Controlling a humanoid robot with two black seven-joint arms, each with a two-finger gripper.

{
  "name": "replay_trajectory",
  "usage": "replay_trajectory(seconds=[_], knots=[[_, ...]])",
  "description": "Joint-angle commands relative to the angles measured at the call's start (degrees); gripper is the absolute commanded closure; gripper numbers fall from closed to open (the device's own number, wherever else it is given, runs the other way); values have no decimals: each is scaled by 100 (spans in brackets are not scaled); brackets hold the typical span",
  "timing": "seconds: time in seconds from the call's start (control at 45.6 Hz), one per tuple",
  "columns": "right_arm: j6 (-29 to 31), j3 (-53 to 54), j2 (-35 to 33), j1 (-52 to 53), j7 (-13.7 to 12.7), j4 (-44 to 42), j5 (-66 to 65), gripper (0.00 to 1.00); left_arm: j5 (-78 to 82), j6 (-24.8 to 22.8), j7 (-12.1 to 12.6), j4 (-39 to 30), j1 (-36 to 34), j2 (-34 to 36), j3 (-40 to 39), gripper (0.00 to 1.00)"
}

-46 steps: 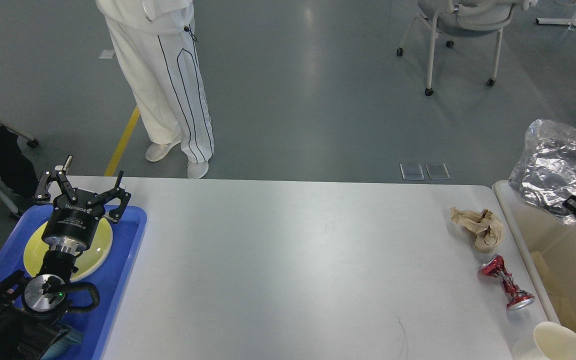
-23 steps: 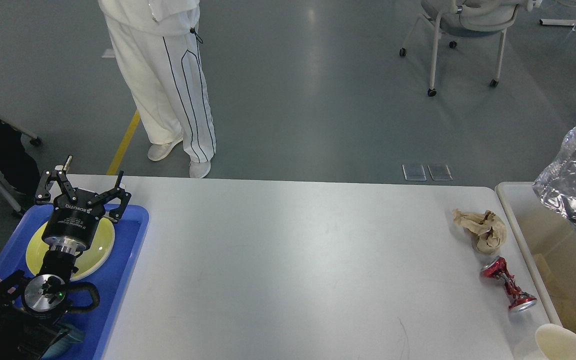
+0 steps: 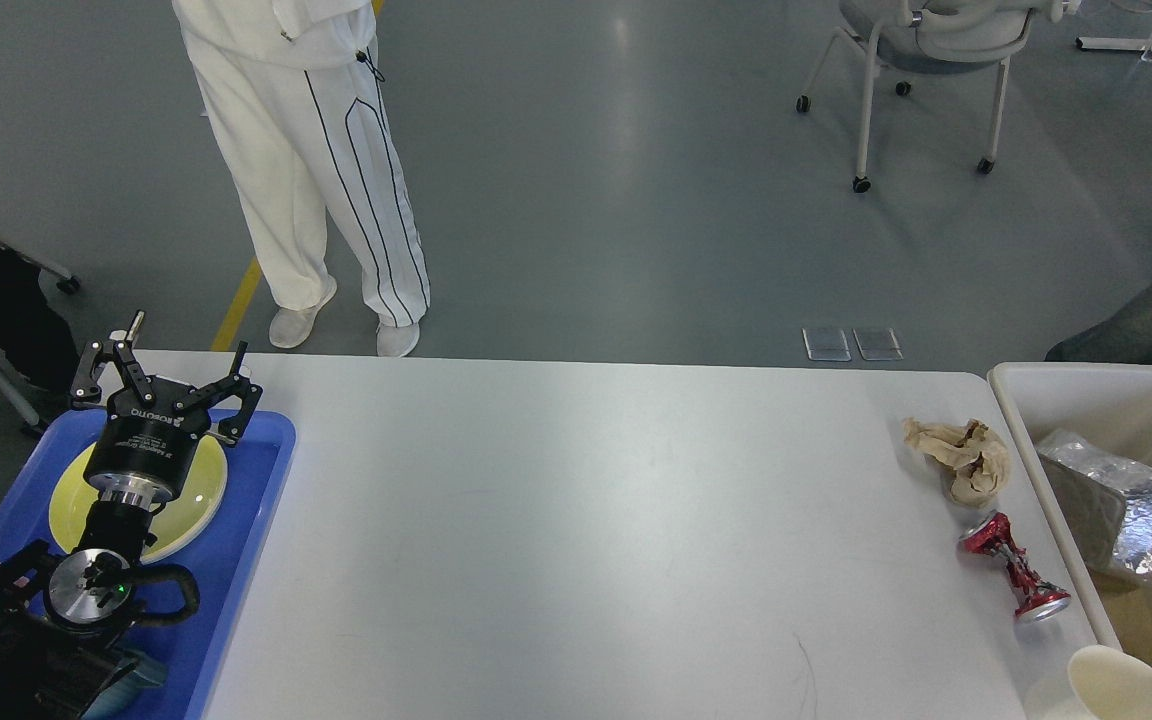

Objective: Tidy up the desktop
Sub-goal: 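Carry the foil bag over the white bin and release it, then swing the right gripper back toward the remaining brown paper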

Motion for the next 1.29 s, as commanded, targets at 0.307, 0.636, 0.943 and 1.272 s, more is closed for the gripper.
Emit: replay_trajectory(seconds=[0.307,0.636,0.943,1.272], knots=[[158,-24,125,567,-8,56,-44,0,-1,0,0,0,0,0,0,3],[1009,-788,731,1682,0,73,-79,0,-1,0,0,0,0,0,0,3],[2926,-894,1900,3133,27,82,-88,0,-1,0,0,0,-9,0,0,3],[3463,-1659,1594,5189,53,3761,-88,0,-1,0,0,0,0,0,0,3]])
